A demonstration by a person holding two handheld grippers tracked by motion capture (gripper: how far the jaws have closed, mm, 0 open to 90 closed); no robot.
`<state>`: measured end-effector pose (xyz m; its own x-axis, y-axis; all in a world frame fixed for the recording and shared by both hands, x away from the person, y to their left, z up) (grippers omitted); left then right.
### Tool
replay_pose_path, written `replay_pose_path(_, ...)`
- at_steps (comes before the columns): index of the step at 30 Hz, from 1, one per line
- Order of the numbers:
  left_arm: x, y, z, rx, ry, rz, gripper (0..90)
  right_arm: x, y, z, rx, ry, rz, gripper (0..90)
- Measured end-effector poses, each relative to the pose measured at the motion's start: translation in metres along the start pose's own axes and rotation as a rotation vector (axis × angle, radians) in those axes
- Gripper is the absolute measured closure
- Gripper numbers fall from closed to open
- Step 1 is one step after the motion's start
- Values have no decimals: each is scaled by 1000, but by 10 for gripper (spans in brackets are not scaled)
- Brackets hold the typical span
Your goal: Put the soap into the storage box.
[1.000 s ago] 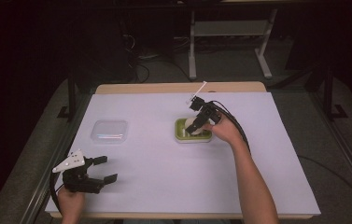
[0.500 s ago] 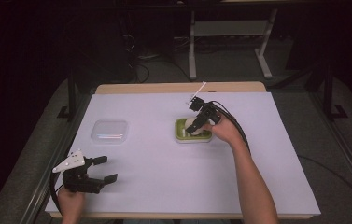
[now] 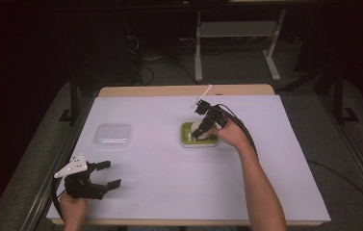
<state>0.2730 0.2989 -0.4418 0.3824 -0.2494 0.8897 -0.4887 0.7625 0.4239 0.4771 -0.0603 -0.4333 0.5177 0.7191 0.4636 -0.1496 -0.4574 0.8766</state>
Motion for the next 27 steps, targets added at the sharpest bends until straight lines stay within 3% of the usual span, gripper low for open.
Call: replay_pose_path(27,0,0,0,-2,0,6,132,2,-5,-3,-32,17,-21,230)
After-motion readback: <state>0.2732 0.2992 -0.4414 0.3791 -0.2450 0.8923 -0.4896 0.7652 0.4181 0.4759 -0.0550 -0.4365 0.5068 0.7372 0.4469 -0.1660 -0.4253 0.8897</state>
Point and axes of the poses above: each handheld gripper's, and its own axes: y roughly backward along the jaws, x roughly out of its top, z roughly to its right, the point moved 4 cm from there along -y, roughly forward along the jaws, and after that the axes turned 2 degrees about z, right-handed, at the moved point
